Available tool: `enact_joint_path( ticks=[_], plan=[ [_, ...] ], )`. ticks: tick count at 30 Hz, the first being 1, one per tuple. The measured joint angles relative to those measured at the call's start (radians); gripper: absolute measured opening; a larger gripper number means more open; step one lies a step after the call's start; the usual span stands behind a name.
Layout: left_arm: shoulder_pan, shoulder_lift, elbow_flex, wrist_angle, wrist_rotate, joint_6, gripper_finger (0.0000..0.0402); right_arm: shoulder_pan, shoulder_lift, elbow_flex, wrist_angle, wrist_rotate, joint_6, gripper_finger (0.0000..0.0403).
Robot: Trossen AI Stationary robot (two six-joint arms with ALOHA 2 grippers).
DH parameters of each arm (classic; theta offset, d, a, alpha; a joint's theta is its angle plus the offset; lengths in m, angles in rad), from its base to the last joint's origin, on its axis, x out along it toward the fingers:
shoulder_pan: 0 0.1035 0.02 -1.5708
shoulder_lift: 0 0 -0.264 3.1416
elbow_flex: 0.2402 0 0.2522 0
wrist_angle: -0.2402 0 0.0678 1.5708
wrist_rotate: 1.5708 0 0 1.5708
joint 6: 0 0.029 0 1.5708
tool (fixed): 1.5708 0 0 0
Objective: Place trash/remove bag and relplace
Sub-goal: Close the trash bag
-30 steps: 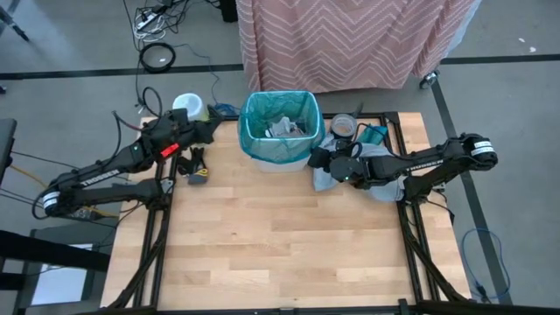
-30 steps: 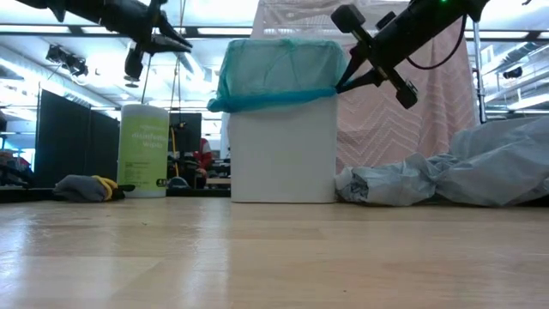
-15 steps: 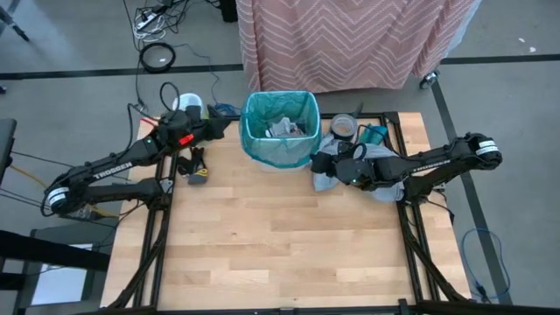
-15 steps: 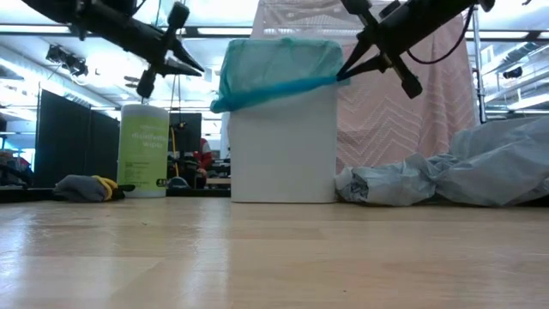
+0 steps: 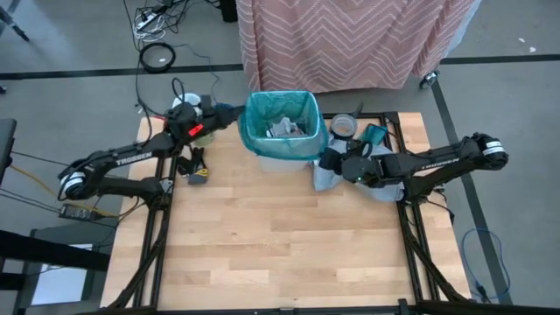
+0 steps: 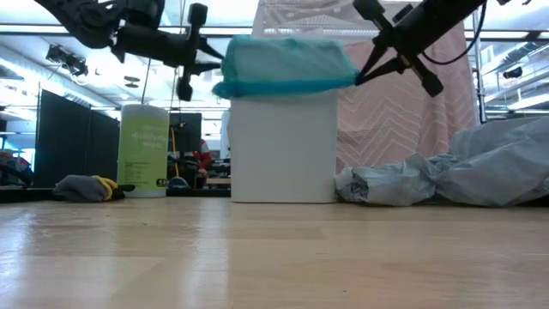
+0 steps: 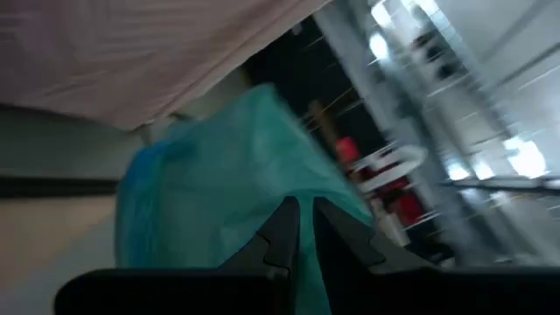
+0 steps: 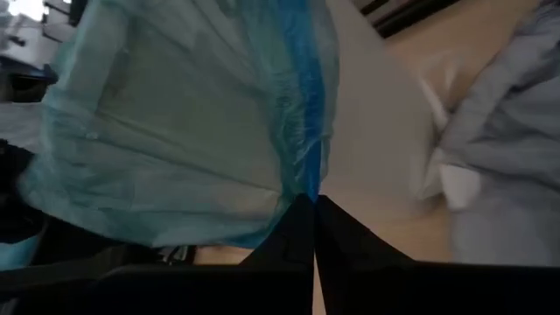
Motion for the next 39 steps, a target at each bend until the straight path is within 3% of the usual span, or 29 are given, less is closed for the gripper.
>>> enact_joint_path(
  ticks=[5, 11, 14, 23, 33, 39],
  plan=[
    [0.001, 0.013, 0.0, 0.023, -0.001, -0.01, 0.0047, -0.012, -0.029, 0.0, -0.04, 0.002, 0.0, 0.0],
    [0.026, 0.013, 0.0, -0.115, -0.021, 0.003, 0.0047, -0.035, -0.048, 0.0, -0.04, 0.001, -0.037, 0.0],
    [0.035, 0.038, 0.0, -0.096, -0.025, -0.063, 0.0047, -0.044, -0.049, 0.0, -0.044, 0.0, -0.042, 0.0],
    [-0.023, 0.148, 0.0, 0.158, 0.195, -0.211, 0.0047, -0.065, -0.05, 0.0, -0.046, -0.001, -0.064, 0.0],
    [-0.123, 0.165, 0.0, 0.176, 0.288, -0.352, 0.0047, -0.067, -0.052, 0.0, -0.047, -0.002, -0.07, 0.0],
    [-0.142, 0.165, 0.0, 0.301, 0.4, -0.436, 0.0047, -0.067, -0.065, 0.0, -0.061, -0.004, -0.071, 0.0]
  ],
)
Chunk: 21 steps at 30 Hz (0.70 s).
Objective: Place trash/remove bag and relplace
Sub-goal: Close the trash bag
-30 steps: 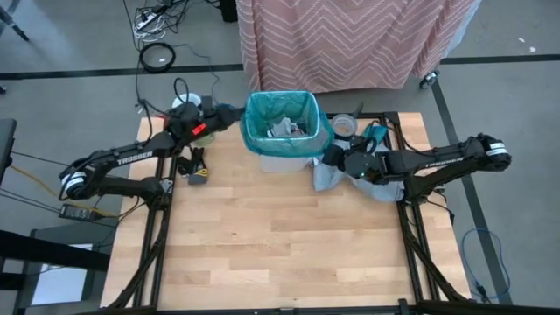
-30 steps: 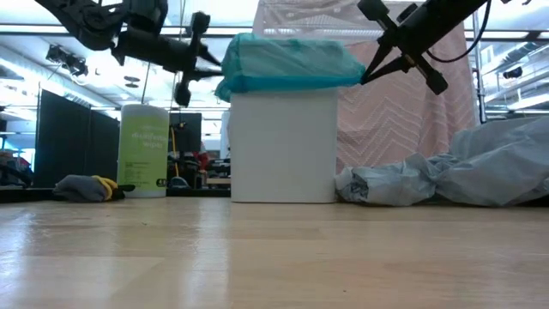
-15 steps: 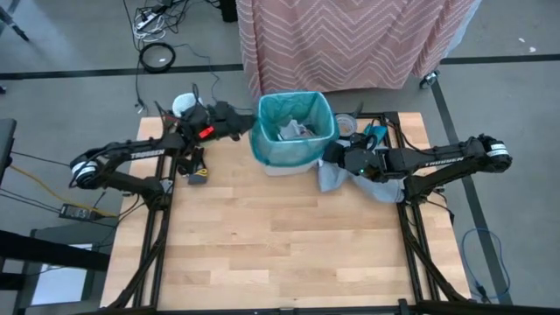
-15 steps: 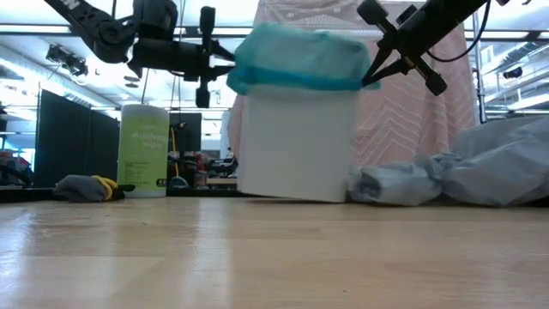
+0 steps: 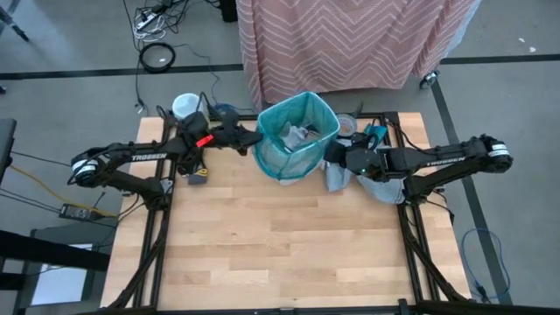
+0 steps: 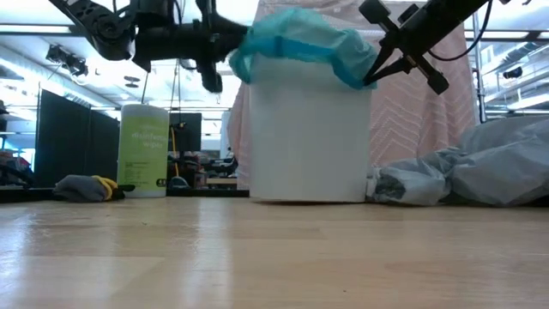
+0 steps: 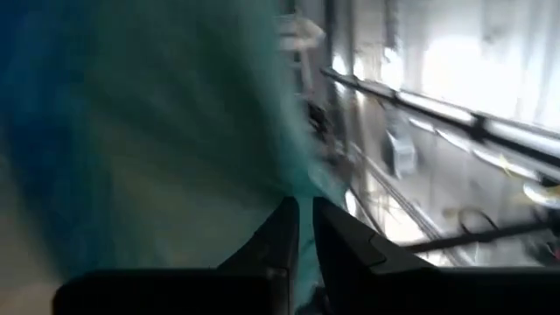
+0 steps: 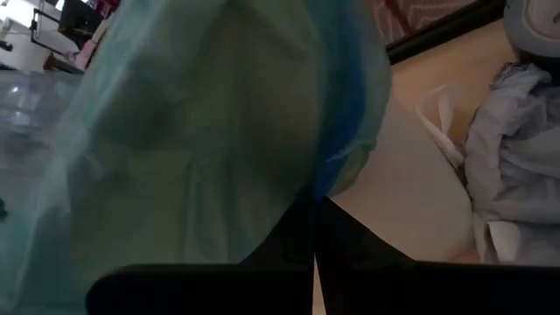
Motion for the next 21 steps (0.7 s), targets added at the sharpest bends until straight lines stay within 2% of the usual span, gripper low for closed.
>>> enact_joint_path(
  ticks=[5, 9, 13, 17, 21],
  plan=[
    [0.055, -0.004, 0.0, 0.116, 0.166, -0.003, 0.0047, 0.0, -0.007, 0.0, -0.012, -0.003, 0.0, 0.0],
    [0.104, -0.004, 0.0, 0.126, 0.293, -0.018, 0.0047, 0.0, -0.007, 0.0, -0.013, -0.004, 0.0, 0.0],
    [0.143, -0.002, 0.0, 0.02, 0.409, 0.07, 0.0047, 0.0, -0.007, 0.0, -0.013, -0.005, 0.0, 0.0],
    [0.184, -0.003, 0.0, -0.093, 0.435, 0.21, 0.0043, 0.0, -0.007, 0.0, -0.013, -0.005, 0.001, 0.0],
    [0.242, 0.0, -0.001, -0.29, 0.41, 0.339, 0.0033, 0.0, -0.007, 0.0, -0.013, -0.01, 0.007, 0.0]
  ],
)
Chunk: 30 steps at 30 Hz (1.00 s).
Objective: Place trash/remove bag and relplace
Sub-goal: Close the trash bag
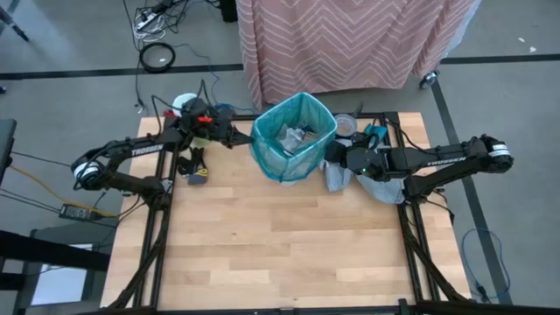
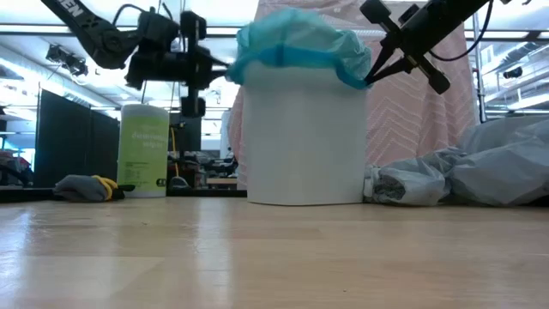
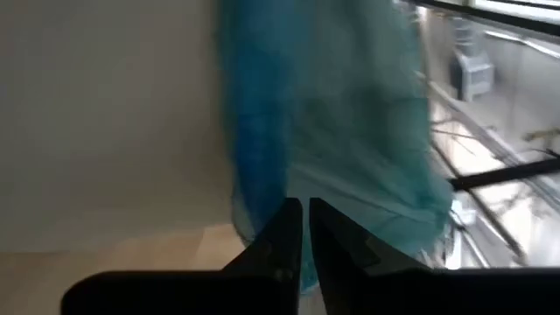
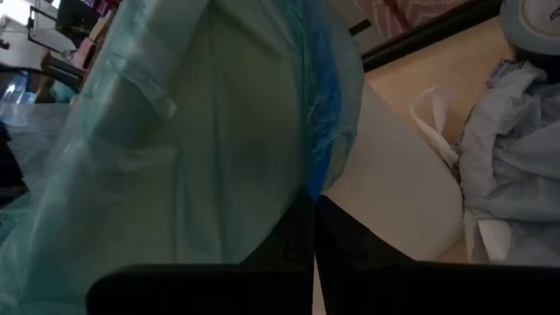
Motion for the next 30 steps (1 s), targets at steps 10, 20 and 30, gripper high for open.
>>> enact_joint_path(
  ticks=[10, 20, 30],
  plan=[
    [0.188, -0.05, 0.001, 0.118, -0.003, 0.008, 0.0021, -0.003, 0.0, 0.0, -0.019, -0.044, 0.003, 0.0],
    [0.238, -0.05, -0.087, 0.008, -0.028, 0.061, 0.0031, -0.033, 0.0, 0.0, -0.023, -0.048, 0.004, 0.0],
    [0.22, -0.049, -0.153, 0.307, -0.106, -0.05, 0.0121, -0.063, 0.0, 0.0, -0.008, -0.048, 0.004, 0.0]
  ],
)
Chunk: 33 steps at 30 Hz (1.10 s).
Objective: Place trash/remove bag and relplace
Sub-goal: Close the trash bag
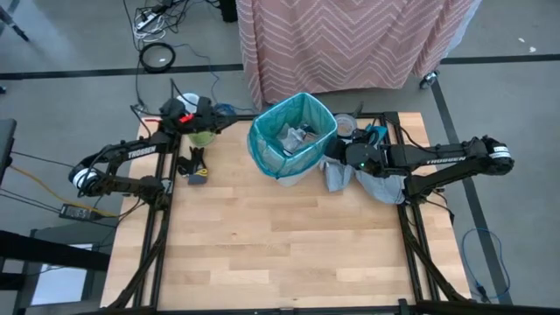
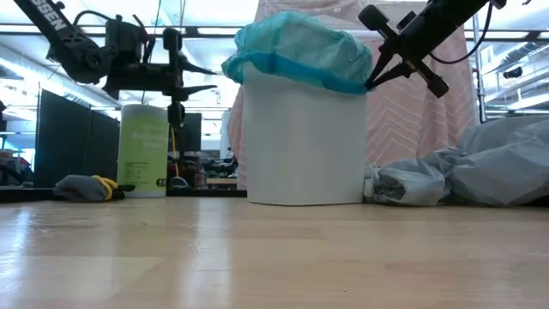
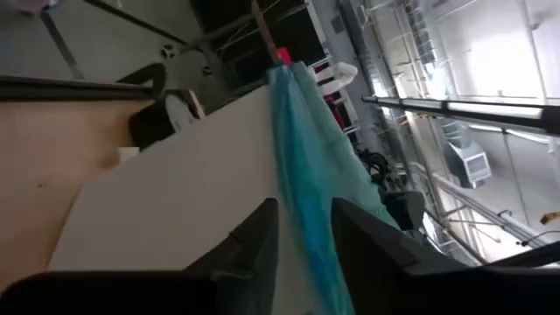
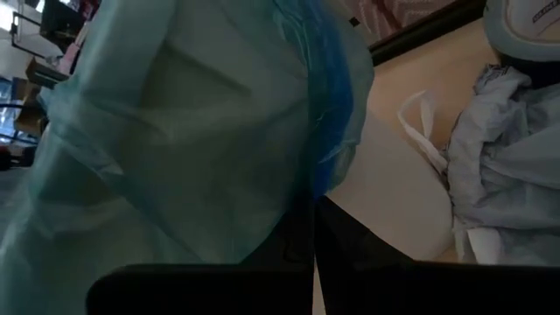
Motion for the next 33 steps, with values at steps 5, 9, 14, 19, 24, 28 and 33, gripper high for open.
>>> enact_joint_path(
  ticks=[5, 9, 14, 19, 24, 28, 33],
  plan=[
    [-0.055, 0.033, 0.004, 0.0, -0.008, -0.051, 0.0145, 0.0, 0.005, 0.0, 0.0, 0.0, 0.0, 0.0],
    [-0.085, 0.055, 0.003, 0.033, -0.016, -0.076, 0.0148, 0.0, 0.004, 0.0, 0.005, 0.0, -0.001, 0.0],
    [-0.102, 0.059, 0.004, 0.065, -0.038, -0.102, 0.0148, 0.0, 0.004, 0.0, 0.013, 0.0, -0.01, 0.0],
    [-0.147, 0.06, 0.004, 0.065, -0.044, -0.101, 0.0148, 0.001, 0.004, 0.0, 0.021, 0.0, -0.027, 0.0],
    [-0.174, 0.06, 0.004, 0.066, -0.053, -0.1, 0.0148, 0.0, 0.004, 0.0, 0.021, 0.0, -0.029, 0.0],
    [-0.192, 0.06, 0.004, 0.063, -0.063, -0.084, 0.0148, 0.001, 0.004, 0.0, 0.021, 0.0, -0.029, 0.0],
    [-0.194, 0.06, 0.004, 0.063, -0.102, -0.067, 0.0148, 0.001, 0.004, 0.0, 0.026, 0.001, -0.029, 0.0]
  ],
)
